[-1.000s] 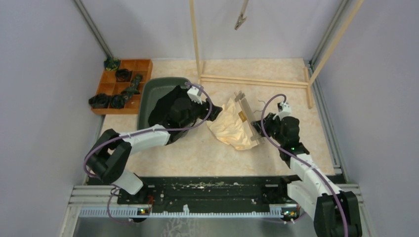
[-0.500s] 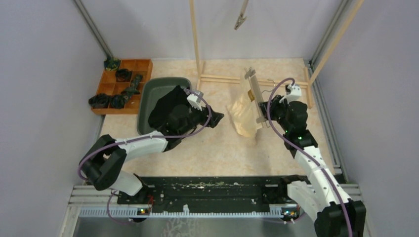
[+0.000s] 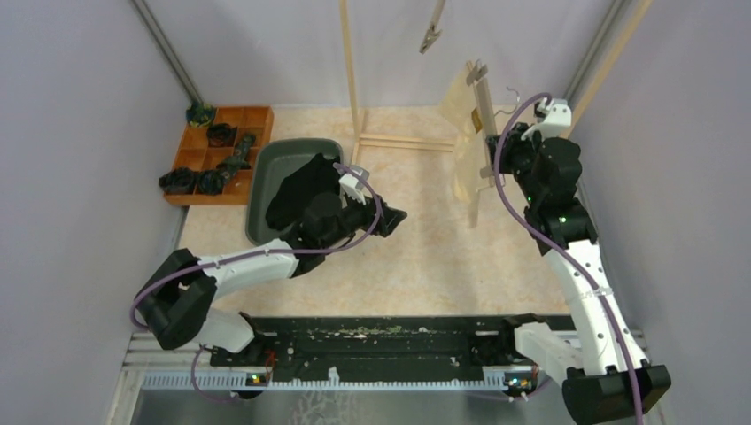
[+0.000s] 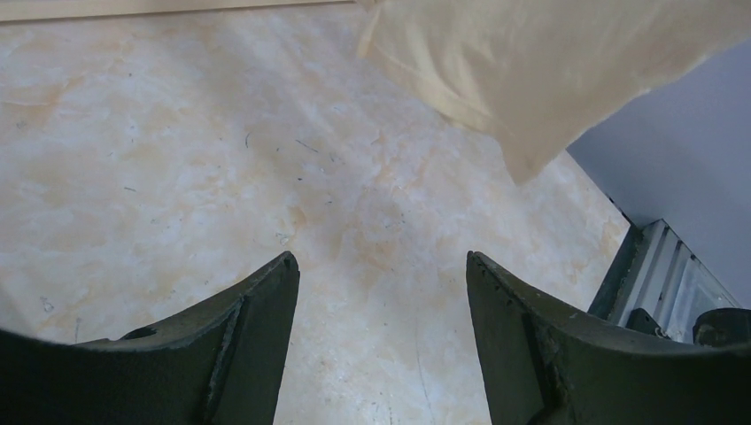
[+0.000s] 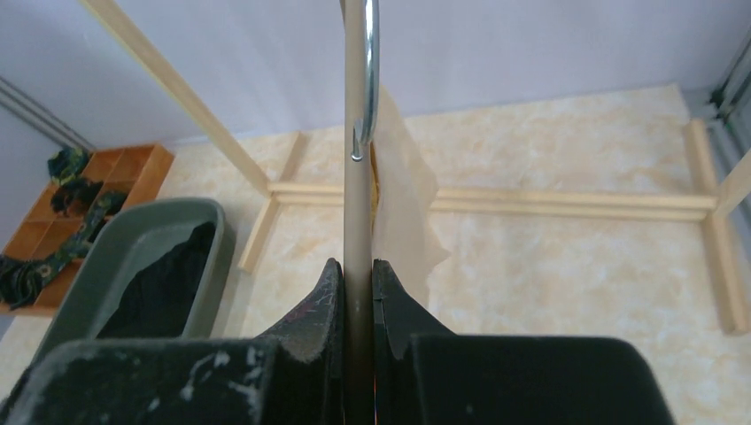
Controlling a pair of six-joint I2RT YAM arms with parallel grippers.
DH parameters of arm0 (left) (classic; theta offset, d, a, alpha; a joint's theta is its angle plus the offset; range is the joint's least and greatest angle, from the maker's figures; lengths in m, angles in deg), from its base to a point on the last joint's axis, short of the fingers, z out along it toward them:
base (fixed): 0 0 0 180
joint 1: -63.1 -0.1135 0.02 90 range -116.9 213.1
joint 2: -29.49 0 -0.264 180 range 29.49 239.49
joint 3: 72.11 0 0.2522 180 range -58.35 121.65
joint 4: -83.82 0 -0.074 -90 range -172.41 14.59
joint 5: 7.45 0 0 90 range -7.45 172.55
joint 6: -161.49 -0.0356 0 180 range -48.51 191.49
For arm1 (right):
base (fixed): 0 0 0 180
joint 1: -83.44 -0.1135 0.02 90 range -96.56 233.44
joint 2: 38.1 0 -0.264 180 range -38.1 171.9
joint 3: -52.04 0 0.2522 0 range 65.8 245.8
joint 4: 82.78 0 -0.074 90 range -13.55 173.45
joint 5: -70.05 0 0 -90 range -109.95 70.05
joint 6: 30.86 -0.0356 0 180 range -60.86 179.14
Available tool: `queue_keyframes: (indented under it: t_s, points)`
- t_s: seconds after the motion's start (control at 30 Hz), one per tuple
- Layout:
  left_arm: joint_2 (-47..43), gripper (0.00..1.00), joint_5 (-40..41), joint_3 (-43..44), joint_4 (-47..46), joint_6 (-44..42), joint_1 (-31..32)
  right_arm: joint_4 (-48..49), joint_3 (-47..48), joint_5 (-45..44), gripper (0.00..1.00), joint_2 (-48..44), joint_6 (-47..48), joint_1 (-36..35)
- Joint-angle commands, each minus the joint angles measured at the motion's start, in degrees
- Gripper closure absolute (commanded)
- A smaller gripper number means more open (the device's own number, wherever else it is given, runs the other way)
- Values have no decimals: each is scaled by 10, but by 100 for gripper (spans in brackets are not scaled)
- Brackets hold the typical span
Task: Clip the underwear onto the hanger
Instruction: Pick up the hanger at the center of the board, then place the hanger at the clothesline.
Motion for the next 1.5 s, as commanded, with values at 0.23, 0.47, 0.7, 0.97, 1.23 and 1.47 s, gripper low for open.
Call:
queue_keyframes:
  t_s: [0.23,0.47,0.7,0.97,1.23,1.47]
  points:
    - [-29,25,-3,4,14,0,14,36,207,-50,100,92,95,-3]
    - [-39,25,0,-6,15,1,14,77,296,-47,100,166,116,23]
    - [-83,25,5,-42,5,17,16,104,389,-33,100,256,114,57]
    - [-150,25,41,-94,-16,16,16,96,488,-29,100,342,111,71]
    - [-205,25,56,-128,-20,16,18,67,581,-31,100,405,110,80]
    - [-208,25,62,-122,-7,-2,17,47,625,-26,100,457,98,87]
